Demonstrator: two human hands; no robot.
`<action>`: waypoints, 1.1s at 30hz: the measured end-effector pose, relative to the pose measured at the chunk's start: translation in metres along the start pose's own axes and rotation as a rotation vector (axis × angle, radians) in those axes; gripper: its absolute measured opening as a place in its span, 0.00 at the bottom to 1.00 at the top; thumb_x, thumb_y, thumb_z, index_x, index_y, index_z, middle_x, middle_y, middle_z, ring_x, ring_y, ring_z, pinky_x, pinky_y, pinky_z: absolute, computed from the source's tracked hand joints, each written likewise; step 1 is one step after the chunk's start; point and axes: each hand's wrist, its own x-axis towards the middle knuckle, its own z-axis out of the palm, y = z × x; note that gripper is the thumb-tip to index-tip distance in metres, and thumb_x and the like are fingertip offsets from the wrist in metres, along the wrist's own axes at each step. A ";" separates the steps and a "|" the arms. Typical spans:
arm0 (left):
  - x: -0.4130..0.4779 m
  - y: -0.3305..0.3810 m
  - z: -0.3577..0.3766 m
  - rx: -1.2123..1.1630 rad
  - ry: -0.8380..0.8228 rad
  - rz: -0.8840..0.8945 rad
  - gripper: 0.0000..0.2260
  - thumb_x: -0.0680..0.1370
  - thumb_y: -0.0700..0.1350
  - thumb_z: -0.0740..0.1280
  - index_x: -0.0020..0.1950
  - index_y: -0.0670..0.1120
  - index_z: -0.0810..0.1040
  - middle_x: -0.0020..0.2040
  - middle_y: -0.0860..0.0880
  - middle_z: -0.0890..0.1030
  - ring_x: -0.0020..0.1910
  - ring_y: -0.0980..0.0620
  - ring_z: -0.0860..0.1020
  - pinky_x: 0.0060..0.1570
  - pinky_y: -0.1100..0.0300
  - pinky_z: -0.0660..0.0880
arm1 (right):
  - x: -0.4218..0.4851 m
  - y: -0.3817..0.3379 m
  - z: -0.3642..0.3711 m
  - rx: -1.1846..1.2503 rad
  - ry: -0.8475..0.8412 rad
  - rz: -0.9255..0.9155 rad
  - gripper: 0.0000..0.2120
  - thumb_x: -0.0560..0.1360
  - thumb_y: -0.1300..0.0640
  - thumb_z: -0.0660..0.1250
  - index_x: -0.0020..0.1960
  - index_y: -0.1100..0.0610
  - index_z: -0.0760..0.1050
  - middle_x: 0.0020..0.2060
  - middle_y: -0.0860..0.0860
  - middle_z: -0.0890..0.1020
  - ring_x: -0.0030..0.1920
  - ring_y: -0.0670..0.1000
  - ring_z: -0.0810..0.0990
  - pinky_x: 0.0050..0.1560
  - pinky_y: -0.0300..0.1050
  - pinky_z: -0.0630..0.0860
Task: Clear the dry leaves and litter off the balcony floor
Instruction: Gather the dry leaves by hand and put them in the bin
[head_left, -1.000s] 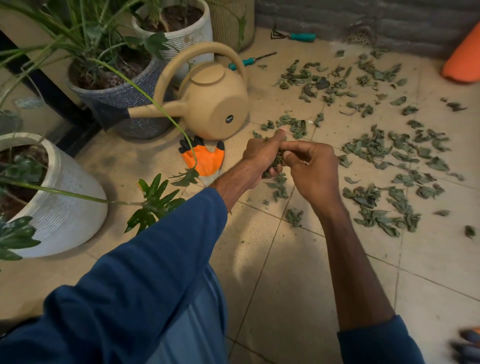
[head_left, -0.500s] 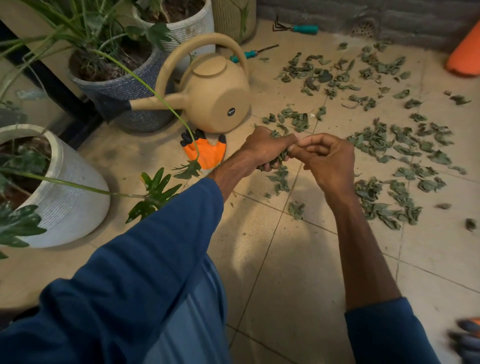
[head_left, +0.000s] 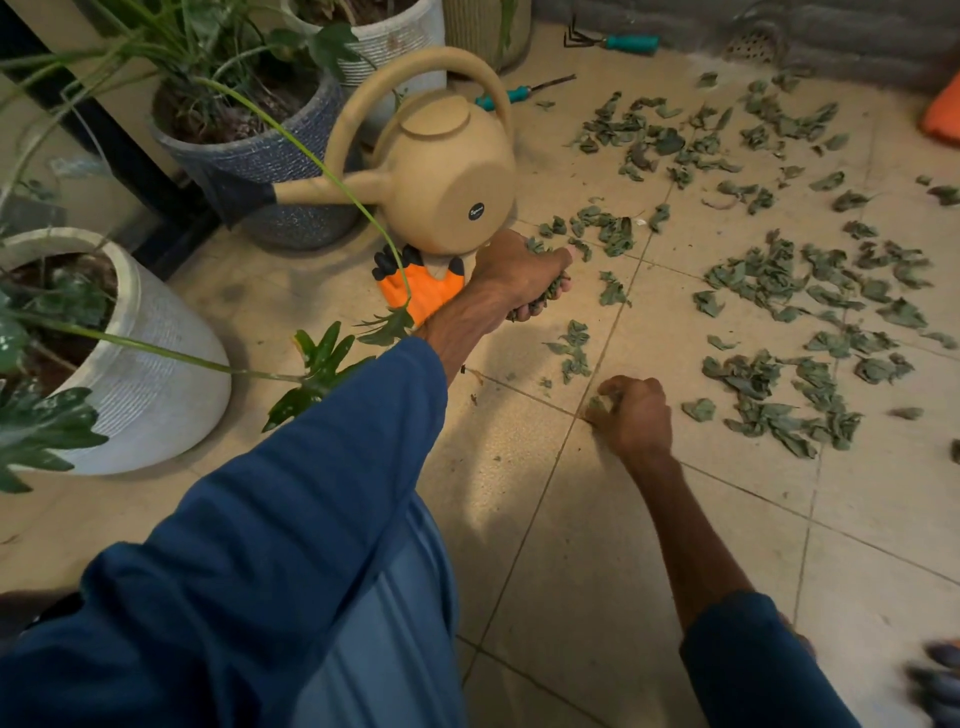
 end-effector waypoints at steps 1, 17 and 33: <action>0.000 -0.001 0.001 0.007 -0.003 0.005 0.15 0.80 0.52 0.69 0.39 0.43 0.83 0.33 0.49 0.81 0.24 0.54 0.71 0.21 0.66 0.65 | 0.000 -0.002 0.006 -0.001 0.030 -0.025 0.12 0.73 0.59 0.76 0.56 0.56 0.82 0.57 0.57 0.80 0.49 0.55 0.82 0.52 0.49 0.81; 0.006 -0.009 -0.004 0.082 -0.001 0.036 0.16 0.80 0.52 0.70 0.43 0.40 0.84 0.27 0.53 0.80 0.21 0.54 0.71 0.20 0.66 0.65 | 0.040 -0.027 -0.019 0.336 -0.028 -0.116 0.08 0.69 0.66 0.79 0.47 0.61 0.85 0.41 0.51 0.85 0.37 0.44 0.82 0.35 0.27 0.76; 0.010 -0.012 -0.002 0.157 -0.011 0.049 0.17 0.80 0.51 0.70 0.43 0.38 0.85 0.30 0.51 0.81 0.21 0.54 0.71 0.20 0.66 0.65 | 0.027 -0.010 -0.010 0.121 -0.015 -0.146 0.11 0.72 0.61 0.78 0.54 0.56 0.85 0.49 0.51 0.87 0.44 0.46 0.83 0.52 0.43 0.81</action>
